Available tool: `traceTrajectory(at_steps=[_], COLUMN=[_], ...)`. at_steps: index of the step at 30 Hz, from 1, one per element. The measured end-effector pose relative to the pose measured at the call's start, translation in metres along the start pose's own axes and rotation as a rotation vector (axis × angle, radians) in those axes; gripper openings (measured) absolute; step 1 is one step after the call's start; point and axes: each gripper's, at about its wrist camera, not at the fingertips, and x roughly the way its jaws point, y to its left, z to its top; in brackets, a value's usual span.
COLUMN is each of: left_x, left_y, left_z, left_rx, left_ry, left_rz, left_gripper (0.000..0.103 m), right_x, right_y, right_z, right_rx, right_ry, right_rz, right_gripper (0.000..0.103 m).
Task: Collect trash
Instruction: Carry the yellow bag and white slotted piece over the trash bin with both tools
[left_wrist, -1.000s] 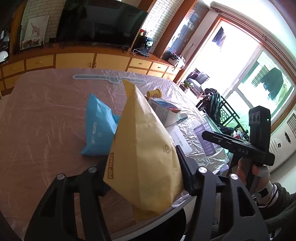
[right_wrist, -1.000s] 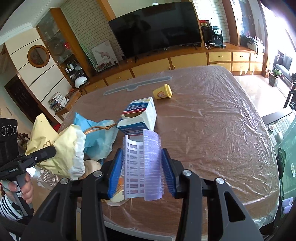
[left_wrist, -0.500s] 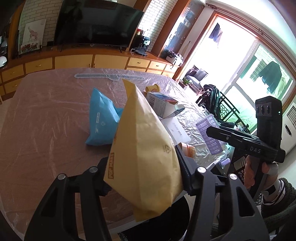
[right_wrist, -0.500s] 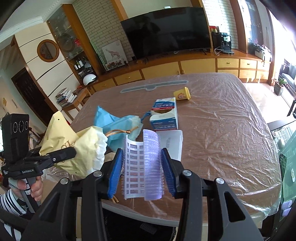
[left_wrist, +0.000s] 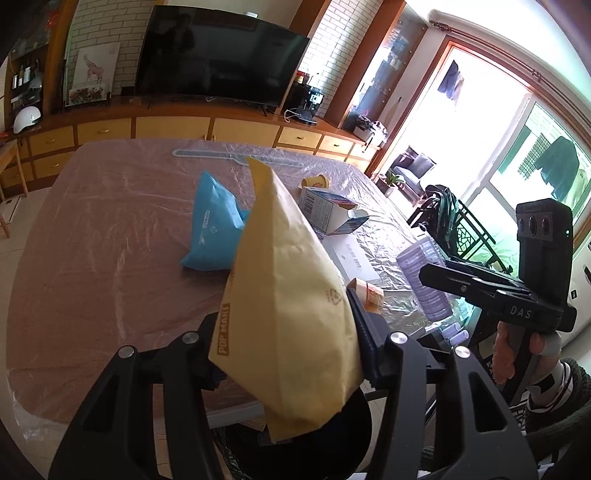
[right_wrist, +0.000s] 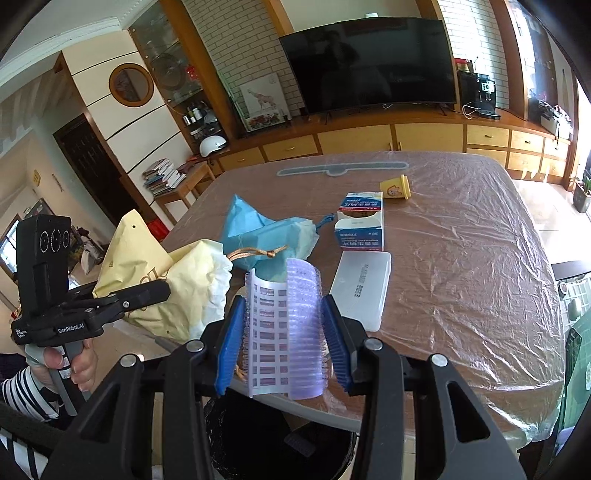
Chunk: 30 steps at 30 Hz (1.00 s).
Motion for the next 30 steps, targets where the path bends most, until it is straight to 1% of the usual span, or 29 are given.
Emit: traceTrajectory(at_steps=[4,8,13,24,27,30], left_x=[-0.005,-0.011,-0.014,-0.015,-0.009,-0.004], left_y=[-0.005,-0.010,-0.019,-0.033,-0.034,-0.037], left_z=[-0.007,-0.017,-0.028,-0.067,-0.077,-0.085], left_rx=[-0.010,0.007,0.017,0.033,0.032,0.049], left_ry=[-0.008,0.000,0.020,0.109,0.140,0.163], left_rz=[-0.003,0.007,0.008,-0.008,-0.015,-0.005], left_gripper=[0.054,0.054,0.054,0.054,0.054,0.054], right_x=[-0.006,-0.016,-0.026,-0.023,-0.022,-0.019], right_y=[0.003,0.008,0.015,0.022,0.022,0.023], right_z=[-0.006,-0.014,-0.030,-0.075,-0.084,-0.091], right_rx=[-0.005,-0.016,-0.040,-0.038,-0.036,-0.038], right_ry=[-0.005,-0.010,0.006,0.096,0.113,0.132], right_rz=[0.025,0.051,0.076,0.105,0.109,0.109], right_gripper=[0.041,0.041,0.041,0.041,0.041,0.041])
